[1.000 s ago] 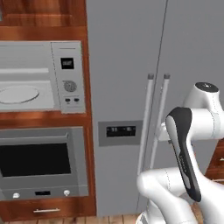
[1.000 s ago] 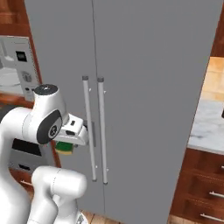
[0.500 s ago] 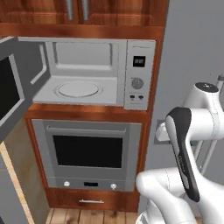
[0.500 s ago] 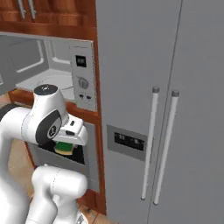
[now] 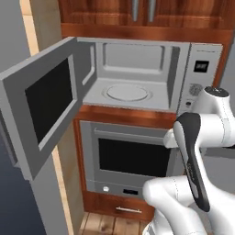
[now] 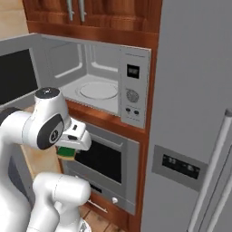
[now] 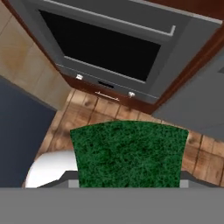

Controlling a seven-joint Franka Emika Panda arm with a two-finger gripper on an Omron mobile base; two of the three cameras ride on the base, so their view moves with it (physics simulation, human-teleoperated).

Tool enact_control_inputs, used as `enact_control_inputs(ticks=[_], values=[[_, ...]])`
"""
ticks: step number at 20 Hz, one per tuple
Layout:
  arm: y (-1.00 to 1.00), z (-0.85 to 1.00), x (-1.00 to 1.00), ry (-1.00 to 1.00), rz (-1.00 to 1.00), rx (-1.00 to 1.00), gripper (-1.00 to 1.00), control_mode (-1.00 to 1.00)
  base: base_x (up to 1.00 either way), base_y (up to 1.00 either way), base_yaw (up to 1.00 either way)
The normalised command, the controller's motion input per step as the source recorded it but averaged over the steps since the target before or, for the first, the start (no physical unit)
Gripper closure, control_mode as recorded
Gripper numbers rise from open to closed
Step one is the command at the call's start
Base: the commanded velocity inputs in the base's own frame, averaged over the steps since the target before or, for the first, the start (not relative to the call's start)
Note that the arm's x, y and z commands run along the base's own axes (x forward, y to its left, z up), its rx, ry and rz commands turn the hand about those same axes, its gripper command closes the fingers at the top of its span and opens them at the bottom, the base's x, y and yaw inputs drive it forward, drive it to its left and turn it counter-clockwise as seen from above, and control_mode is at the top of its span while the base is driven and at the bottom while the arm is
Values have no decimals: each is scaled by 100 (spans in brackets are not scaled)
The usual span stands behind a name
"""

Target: Place the sponge inside the microwave to prepare for sanitizing.

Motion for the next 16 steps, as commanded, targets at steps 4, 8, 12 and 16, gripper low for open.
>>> enact_control_inputs(ticks=[4, 8, 12, 16], values=[[0, 0, 0, 0, 0, 0, 100, 100, 29, 41, 20], [0, 0, 0, 0, 0, 0, 100, 100, 44, 13, 14], [0, 0, 0, 0, 0, 0, 100, 100, 50, 0, 1], [0, 0, 0, 0, 0, 0, 100, 100, 43, 2, 0]])
